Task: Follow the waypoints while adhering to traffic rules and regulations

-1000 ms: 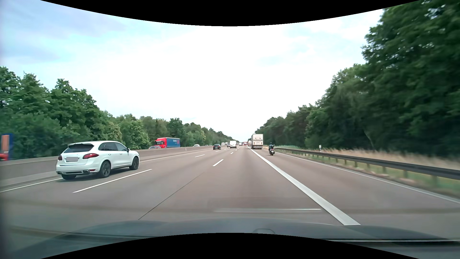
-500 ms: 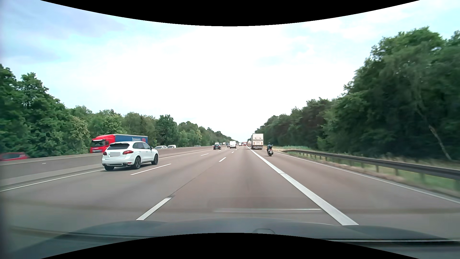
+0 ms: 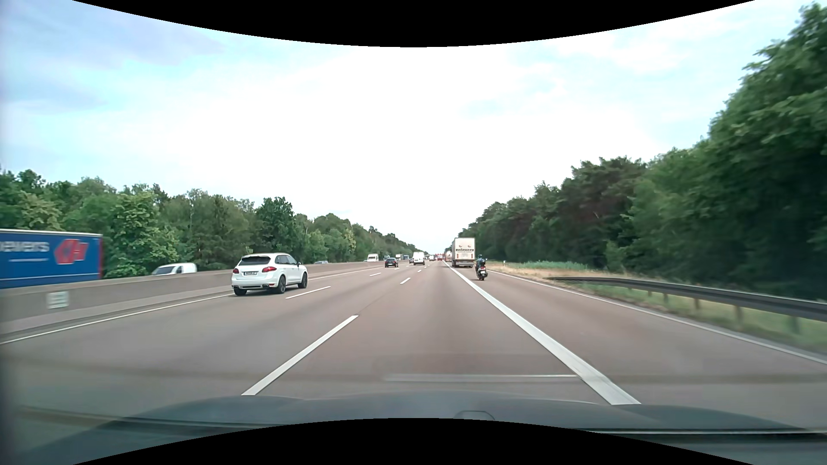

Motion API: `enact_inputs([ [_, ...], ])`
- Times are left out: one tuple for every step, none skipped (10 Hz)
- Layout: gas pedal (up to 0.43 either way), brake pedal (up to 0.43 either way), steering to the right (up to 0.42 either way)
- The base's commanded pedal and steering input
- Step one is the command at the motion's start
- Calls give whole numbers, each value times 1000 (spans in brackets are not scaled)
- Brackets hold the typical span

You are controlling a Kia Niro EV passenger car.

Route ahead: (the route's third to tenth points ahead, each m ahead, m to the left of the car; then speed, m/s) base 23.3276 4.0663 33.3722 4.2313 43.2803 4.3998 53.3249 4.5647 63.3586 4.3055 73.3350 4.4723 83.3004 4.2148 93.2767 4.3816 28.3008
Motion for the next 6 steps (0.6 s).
enact_inputs([
  [130,0,-4],
  [130,0,-4],
  [130,0,-4],
  [130,0,-4],
  [98,0,-4],
  [79,0,-5],
])
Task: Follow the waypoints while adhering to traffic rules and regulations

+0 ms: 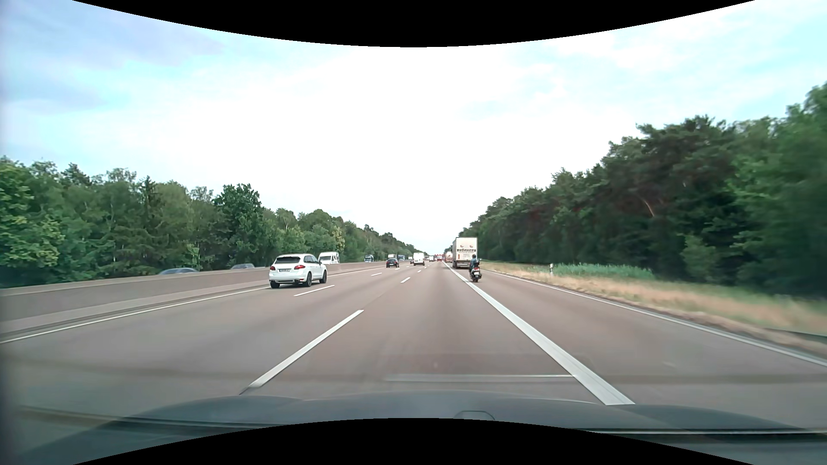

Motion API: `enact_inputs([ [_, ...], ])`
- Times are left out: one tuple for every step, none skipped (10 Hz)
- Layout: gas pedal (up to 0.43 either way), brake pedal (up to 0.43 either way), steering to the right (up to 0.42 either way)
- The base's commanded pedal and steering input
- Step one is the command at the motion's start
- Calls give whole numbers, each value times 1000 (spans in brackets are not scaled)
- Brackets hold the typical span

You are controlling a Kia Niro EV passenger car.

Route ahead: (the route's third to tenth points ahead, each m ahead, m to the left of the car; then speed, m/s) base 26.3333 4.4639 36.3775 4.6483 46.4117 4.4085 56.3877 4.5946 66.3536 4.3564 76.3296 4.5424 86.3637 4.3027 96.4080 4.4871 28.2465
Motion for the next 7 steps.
enact_inputs([
  [47,0,-5],
  [0,0,-6],
  [0,0,-6],
  [0,0,-6],
  [0,0,-7],
  [0,0,-7],
  [0,0,-6],
])
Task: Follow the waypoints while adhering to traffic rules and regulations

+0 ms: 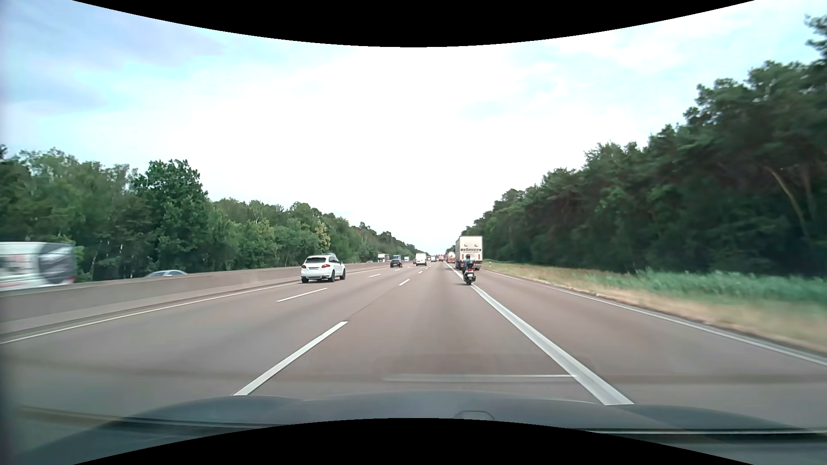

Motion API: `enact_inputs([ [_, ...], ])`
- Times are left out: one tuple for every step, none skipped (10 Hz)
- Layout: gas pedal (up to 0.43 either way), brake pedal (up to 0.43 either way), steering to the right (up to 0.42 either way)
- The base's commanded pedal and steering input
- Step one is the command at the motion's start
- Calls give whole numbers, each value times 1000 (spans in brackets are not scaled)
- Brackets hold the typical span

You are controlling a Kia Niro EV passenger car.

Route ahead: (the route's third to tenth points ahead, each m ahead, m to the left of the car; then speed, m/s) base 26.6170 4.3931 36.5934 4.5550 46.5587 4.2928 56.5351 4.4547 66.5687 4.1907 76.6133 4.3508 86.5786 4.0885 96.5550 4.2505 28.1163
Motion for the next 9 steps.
enact_inputs([
  [0,0,-6],
  [0,0,-6],
  [0,0,-5],
  [0,0,-5],
  [0,0,-4],
  [0,0,-5],
  [0,0,-5],
  [0,0,-4],
  [0,0,-5],
])
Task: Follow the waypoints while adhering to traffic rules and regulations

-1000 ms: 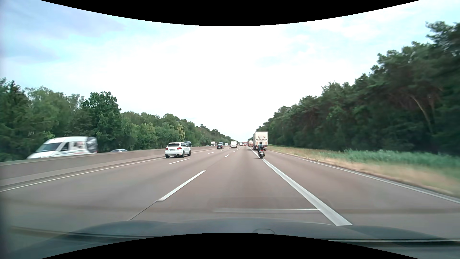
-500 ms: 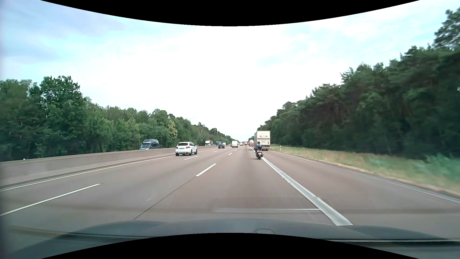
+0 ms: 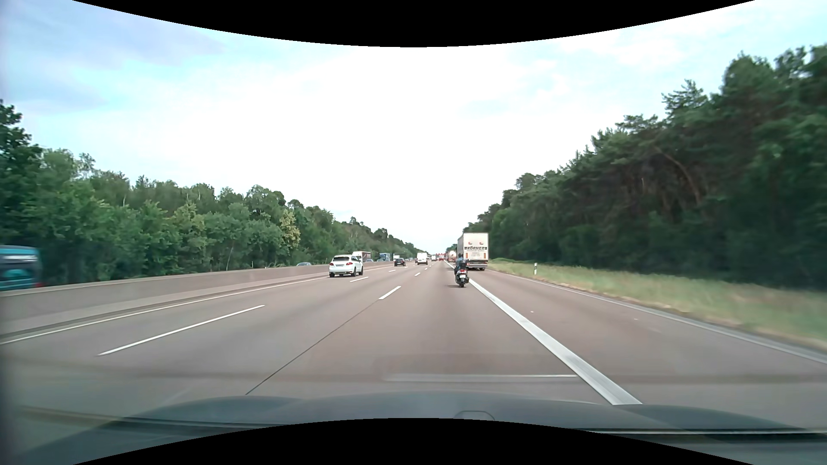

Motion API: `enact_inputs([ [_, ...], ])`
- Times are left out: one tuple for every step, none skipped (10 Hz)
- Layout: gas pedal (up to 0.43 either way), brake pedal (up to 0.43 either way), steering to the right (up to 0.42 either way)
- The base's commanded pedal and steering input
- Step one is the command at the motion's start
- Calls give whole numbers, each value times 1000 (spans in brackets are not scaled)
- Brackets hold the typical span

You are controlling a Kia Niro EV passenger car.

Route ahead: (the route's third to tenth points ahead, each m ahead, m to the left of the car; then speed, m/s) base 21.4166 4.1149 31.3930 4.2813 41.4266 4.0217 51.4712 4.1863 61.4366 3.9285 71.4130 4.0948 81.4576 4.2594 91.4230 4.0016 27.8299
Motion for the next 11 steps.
enact_inputs([
  [0,30,-5],
  [0,61,-5],
  [0,104,-4],
  [0,122,-4],
  [0,134,-4],
  [0,140,-4],
  [0,152,-4],
  [0,159,-5],
  [0,171,-4],
  [0,171,-5],
  [0,177,-4],
])
